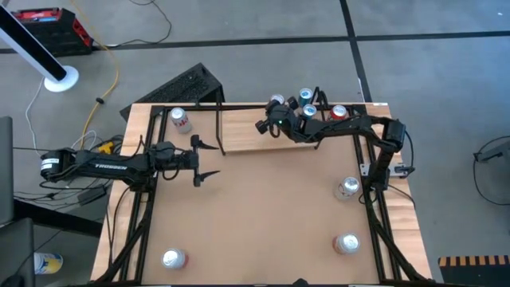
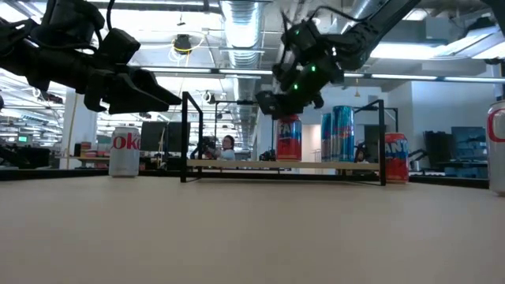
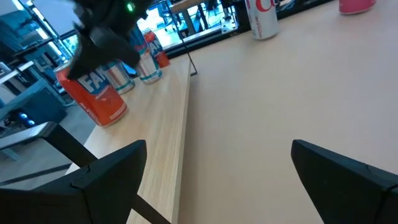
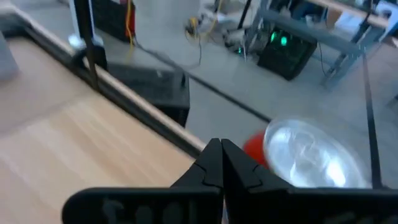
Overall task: Place canned beverage on shelf
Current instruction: Put the left orange soda can on the shelf
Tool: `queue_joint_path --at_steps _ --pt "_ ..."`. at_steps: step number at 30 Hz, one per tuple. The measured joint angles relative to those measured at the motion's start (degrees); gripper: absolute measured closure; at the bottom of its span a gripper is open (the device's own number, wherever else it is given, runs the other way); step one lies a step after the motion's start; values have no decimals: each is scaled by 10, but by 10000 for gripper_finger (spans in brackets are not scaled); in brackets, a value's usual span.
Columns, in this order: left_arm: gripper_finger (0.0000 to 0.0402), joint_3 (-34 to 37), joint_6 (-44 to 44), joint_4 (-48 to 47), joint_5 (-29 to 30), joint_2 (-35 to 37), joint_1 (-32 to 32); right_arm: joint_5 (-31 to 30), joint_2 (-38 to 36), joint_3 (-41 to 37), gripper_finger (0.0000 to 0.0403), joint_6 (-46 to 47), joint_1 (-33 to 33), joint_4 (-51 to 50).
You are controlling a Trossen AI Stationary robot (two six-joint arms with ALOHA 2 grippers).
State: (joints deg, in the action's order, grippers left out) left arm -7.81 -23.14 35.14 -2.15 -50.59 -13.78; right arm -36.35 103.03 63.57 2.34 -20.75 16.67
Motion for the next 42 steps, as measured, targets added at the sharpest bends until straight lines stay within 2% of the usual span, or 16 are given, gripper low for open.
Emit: queue_joint_path --at_steps 2,5,11,13,16,18,22,26,42 --pt "17 0 0 -1 0 0 0 0 -1 21 385 -13 1 3" --pt "17 0 0 -1 0 0 0 2 -1 67 385 -28 -1 -47" --pt "17 0 -2 -2 0 0 0 44 14 210 385 -24 -22 -272" --pt "17 0 -2 -2 0 0 0 55 27 252 385 -23 -28 -312" --pt "17 0 -2 -2 0 0 0 100 36 298 385 -12 -46 -405" --pt "17 0 -2 -2 0 0 0 147 55 327 385 -13 -56 -408" --pt "17 0 1 -2 -2 0 0 208 91 363 385 -26 -81 -451" --pt "17 0 3 -2 -2 0 0 230 118 395 385 -45 -92 -501" --pt "17 0 -2 -13 0 0 -2 233 109 400 385 -70 -105 -583"
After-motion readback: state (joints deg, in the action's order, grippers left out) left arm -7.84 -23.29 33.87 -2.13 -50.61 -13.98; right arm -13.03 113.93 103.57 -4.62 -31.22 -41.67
